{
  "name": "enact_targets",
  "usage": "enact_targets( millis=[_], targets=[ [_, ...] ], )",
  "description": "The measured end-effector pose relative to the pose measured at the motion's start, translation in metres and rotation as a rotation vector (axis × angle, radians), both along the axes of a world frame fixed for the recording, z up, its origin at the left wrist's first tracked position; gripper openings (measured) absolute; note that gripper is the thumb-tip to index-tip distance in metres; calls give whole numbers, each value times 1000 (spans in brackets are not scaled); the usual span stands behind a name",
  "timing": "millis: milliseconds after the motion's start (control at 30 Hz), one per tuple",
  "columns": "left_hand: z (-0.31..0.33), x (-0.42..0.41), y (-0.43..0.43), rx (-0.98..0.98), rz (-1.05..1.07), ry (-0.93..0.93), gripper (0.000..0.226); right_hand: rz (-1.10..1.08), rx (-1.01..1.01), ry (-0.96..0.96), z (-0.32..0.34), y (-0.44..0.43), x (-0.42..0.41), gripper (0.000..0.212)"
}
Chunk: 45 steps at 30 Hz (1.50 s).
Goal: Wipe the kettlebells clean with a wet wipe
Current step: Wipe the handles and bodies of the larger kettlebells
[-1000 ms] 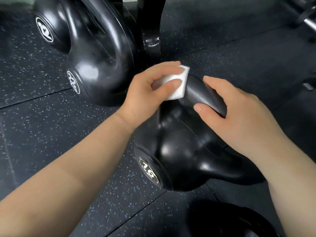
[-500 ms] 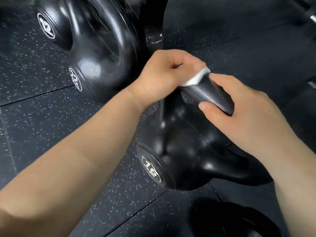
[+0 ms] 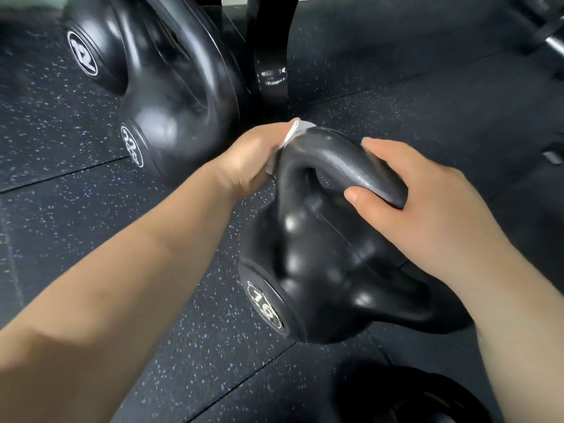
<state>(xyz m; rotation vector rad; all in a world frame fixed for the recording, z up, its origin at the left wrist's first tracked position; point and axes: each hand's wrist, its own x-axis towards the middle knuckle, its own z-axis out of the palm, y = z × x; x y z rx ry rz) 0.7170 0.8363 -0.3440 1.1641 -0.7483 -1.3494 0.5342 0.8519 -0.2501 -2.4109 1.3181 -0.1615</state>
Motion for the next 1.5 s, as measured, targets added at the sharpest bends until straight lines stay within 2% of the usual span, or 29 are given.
enact_targets(
  millis=[100, 200, 300, 367, 433, 533, 633, 733, 833, 900, 1000, 1067, 1133, 1167, 1233, 1333, 1433, 1500],
  targets=[
    [5, -21, 22, -184, 287, -123, 15, 0, -27, 15, -1, 1, 0, 52],
    [3, -51, 40, -356, 650, -464, 16, -8, -32, -7, -1, 4, 1, 53],
    [-18, -56, 44, -576, 730, -765, 15, -14, -22, -12, -2, 4, 0, 53],
    [-33, -49, 42, -553, 708, -883, 15, -14, -18, -5, -1, 4, 0, 53],
    [-41, -48, 43, -437, 663, -930, 14, -9, -20, -8, -1, 4, 1, 54],
    [-44, -46, 44, -355, 670, -907, 12, -14, -21, -23, -2, 2, 1, 53],
    [-30, -46, 42, -406, 735, -871, 12, -15, -24, -15, -2, 3, 0, 52],
    [-17, -50, 38, -505, 737, -899, 29, -12, -43, -26, -2, 3, 1, 53],
    [-25, -43, 39, -445, 648, -899, 33, -4, -60, -23, -3, 3, 2, 54],
    [-29, -40, 43, -304, 608, -771, 32, -6, -63, -24, -4, 3, 1, 53],
    [-22, -42, 43, -167, 590, -565, 42, -13, -60, -36, -3, 1, 1, 52],
    [-14, -41, 45, -259, 609, -645, 33, -17, -56, -39, -3, 2, 1, 52],
    [-11, -36, 44, -440, 603, -775, 20, -22, -63, -41, -3, 1, 1, 51],
    [-10, -35, 44, -501, 600, -808, 22, -21, -70, -37, -3, 2, 1, 51],
    [-3, -36, 45, -521, 548, -715, 27, -14, -86, -24, -3, 4, 2, 51],
    [14, -33, 40, -454, 349, -445, 26, -7, -110, -17, -3, 5, 2, 52],
    [19, -18, 24, -278, 191, -427, 19, -23, -98, -28, -2, 3, 2, 53],
    [13, -8, 14, -90, 123, -427, 25, -25, -102, -41, -3, 2, 2, 51]
  ],
)
